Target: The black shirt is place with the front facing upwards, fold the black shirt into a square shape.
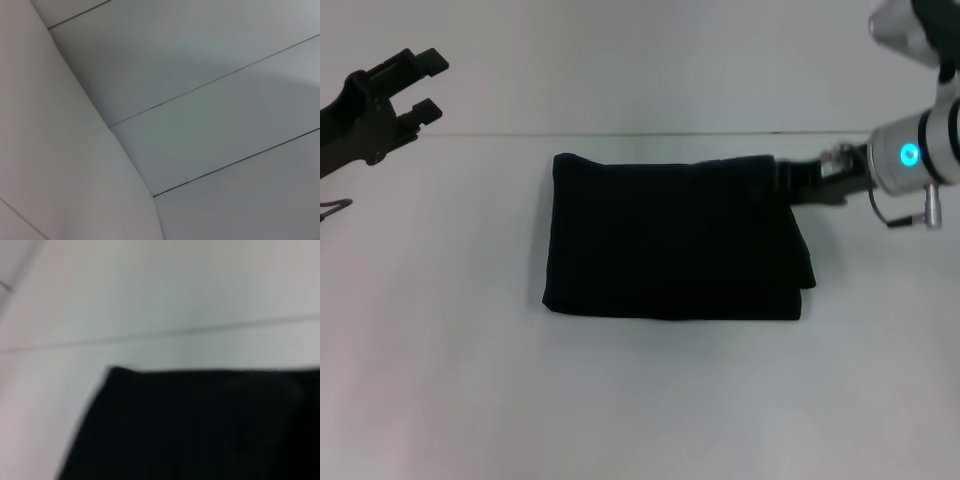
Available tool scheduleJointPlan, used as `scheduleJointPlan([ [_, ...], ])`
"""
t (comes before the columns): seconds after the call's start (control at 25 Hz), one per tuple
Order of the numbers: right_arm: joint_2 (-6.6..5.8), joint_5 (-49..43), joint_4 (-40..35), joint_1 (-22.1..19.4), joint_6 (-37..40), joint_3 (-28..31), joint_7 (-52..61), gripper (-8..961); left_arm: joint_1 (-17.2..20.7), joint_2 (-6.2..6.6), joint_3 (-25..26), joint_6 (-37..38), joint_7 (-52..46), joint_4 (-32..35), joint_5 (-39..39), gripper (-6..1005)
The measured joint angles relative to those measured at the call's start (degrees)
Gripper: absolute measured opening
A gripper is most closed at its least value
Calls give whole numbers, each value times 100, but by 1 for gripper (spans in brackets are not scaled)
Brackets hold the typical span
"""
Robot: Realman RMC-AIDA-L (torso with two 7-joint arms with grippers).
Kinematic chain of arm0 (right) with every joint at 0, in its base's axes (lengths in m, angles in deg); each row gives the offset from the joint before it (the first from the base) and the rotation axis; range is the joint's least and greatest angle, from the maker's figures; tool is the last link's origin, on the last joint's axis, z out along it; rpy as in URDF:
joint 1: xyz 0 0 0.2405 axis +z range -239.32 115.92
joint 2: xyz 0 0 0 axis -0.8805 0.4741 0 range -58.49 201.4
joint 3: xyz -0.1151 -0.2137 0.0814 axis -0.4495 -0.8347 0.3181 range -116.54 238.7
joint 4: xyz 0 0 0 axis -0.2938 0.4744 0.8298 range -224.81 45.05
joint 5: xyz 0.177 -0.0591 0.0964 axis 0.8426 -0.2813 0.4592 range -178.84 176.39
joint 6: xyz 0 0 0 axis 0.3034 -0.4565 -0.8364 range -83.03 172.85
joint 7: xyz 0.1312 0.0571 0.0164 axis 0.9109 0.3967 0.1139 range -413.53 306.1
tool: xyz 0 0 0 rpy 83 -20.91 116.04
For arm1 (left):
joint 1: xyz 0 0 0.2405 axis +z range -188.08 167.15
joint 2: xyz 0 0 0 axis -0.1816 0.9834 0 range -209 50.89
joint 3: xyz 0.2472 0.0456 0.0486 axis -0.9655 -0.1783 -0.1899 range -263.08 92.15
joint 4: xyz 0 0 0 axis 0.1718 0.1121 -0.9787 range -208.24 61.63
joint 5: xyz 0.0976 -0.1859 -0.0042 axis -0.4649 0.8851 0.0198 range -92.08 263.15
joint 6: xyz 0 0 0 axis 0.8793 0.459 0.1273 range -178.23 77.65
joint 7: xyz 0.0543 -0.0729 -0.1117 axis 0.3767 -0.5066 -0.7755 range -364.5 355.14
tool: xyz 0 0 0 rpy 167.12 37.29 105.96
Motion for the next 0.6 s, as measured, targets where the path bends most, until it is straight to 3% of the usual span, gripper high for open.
scheduleJointPlan([
  [0.6,-28,-46,786,-120,-326,14,-55,42,-18,-17,-14,-67,31,-79,3,786],
])
